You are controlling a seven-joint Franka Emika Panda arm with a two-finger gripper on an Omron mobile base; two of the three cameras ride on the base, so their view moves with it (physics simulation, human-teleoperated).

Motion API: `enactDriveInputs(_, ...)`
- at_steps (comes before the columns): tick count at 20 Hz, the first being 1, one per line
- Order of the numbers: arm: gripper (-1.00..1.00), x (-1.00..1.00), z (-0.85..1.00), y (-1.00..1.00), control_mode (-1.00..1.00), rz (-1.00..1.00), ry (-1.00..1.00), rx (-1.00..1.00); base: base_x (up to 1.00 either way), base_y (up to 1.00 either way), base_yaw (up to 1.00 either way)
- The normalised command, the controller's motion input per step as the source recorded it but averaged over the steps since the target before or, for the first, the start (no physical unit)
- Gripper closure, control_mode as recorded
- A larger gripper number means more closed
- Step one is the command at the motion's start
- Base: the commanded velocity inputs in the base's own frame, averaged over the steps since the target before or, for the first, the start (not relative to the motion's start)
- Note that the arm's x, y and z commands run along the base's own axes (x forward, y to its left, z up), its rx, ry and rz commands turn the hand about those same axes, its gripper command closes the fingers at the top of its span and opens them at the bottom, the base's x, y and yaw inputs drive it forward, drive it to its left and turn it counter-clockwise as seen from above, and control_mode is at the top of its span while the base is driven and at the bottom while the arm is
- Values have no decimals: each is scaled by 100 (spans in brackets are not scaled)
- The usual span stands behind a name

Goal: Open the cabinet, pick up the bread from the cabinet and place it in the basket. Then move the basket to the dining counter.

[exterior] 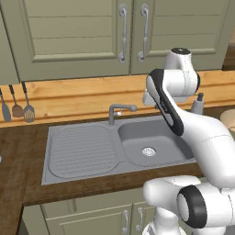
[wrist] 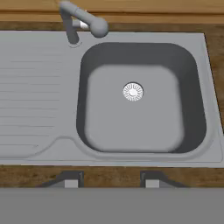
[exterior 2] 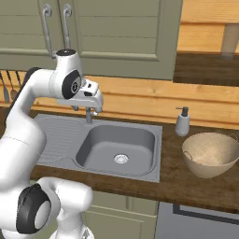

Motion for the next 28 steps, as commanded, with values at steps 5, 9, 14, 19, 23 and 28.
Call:
enactDriveInputs(5, -100, -61, 0, 0, -100, 1, -19, 0, 0, 0, 0)
enactDriveInputs(9, -100, -29, 36, 36, -100, 2, -76, 3, 0, 0, 0)
enactDriveInputs(14, -100, 13, 94, 28, -100, -3, -64, 7, 0, 0, 0)
enactDriveInputs(19, -100, 50, 91, 11, -100, -2, -34, 8, 0, 0, 0)
enactDriveInputs(23, -100, 70, 31, 16, -100, 0, -23, 8, 0, 0, 0)
enactDriveInputs(28, -100, 32, 40, 8, -100, 1, -18, 2, 0, 0, 0)
